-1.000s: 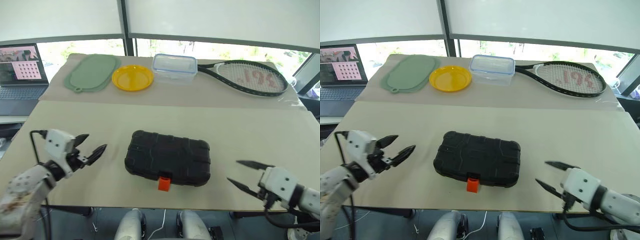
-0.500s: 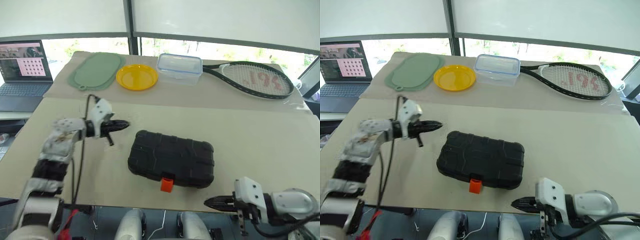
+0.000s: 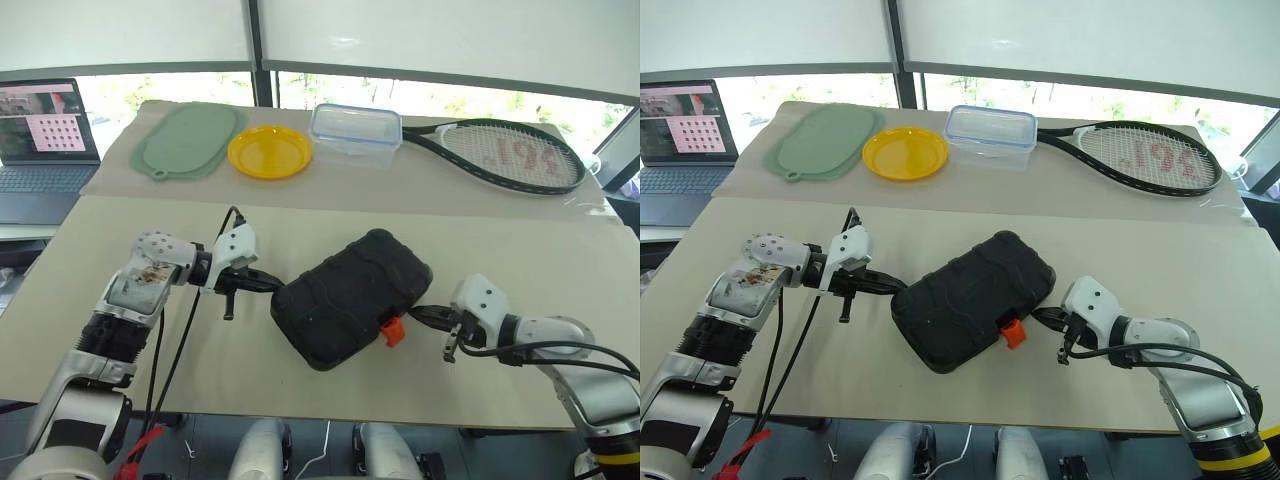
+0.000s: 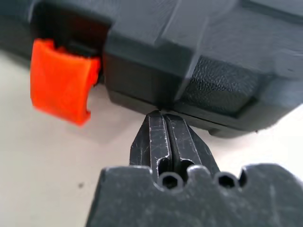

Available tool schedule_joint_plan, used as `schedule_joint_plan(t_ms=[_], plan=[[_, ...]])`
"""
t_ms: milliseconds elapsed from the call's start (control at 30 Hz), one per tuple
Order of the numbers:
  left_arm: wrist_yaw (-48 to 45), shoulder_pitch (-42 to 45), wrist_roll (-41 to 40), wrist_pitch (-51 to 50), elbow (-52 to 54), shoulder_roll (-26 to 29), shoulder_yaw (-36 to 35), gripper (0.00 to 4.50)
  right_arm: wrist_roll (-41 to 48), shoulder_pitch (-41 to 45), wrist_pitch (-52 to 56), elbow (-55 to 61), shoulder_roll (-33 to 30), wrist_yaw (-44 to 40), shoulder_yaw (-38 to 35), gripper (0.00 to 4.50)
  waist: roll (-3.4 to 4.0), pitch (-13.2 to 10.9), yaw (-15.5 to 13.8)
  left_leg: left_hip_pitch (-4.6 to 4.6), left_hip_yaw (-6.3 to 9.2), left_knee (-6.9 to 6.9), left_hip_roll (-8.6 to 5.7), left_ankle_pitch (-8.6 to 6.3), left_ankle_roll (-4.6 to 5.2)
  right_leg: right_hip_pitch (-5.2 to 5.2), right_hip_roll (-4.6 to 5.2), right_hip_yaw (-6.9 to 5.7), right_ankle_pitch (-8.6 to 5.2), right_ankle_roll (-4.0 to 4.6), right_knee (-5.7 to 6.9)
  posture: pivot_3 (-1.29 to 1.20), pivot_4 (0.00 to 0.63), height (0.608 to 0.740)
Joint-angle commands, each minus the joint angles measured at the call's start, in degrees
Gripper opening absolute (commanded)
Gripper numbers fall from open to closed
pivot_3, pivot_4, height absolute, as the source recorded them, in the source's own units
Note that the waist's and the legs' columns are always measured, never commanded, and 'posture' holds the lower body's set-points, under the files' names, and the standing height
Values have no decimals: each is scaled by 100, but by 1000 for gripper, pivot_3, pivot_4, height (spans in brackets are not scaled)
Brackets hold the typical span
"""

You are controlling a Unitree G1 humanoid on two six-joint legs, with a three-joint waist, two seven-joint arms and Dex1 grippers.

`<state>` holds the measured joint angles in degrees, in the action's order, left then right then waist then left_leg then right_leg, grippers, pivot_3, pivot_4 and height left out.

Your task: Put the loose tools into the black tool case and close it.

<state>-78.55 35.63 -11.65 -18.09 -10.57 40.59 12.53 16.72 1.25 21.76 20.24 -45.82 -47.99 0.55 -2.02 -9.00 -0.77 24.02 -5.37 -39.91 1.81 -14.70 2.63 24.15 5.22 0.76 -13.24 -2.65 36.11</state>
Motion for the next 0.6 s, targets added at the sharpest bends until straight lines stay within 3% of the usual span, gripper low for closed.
schedule_joint_plan(t_ms=[33,167,267,400,600], plan=[[3,284,-277,-307,281,99,-316,33,226,-282,51,508,-135,-189,-280,0,0,0,0,2,1,-3,0,0,0,0,-1,0,0,0,0,0,150,738],[-93,746,-832,-1174,681,88,-503,33,355,-728,110,934,-313,-408,-366,0,-1,0,-15,21,17,-26,2,0,2,2,-1,-13,2,-4,1,0,150,738],[-253,767,-902,-1311,1265,12,-150,33,397,-894,131,1132,-340,-473,-281,0,3,2,2,21,22,-31,1,-2,4,-1,1,-11,3,-7,1,0,150,738],[-193,599,-267,-648,1292,-257,625,33,304,-793,142,1148,-293,-488,-94,0,11,7,5,13,20,-31,-4,-2,4,-7,-3,-6,2,-7,2,0,150,738],[223,520,864,588,409,-711,1484,33,72,-426,165,912,-184,-420,343,0,12,18,-16,4,21,-33,-6,-1,3,-21,-5,-6,3,-5,-1,0,150,738]])
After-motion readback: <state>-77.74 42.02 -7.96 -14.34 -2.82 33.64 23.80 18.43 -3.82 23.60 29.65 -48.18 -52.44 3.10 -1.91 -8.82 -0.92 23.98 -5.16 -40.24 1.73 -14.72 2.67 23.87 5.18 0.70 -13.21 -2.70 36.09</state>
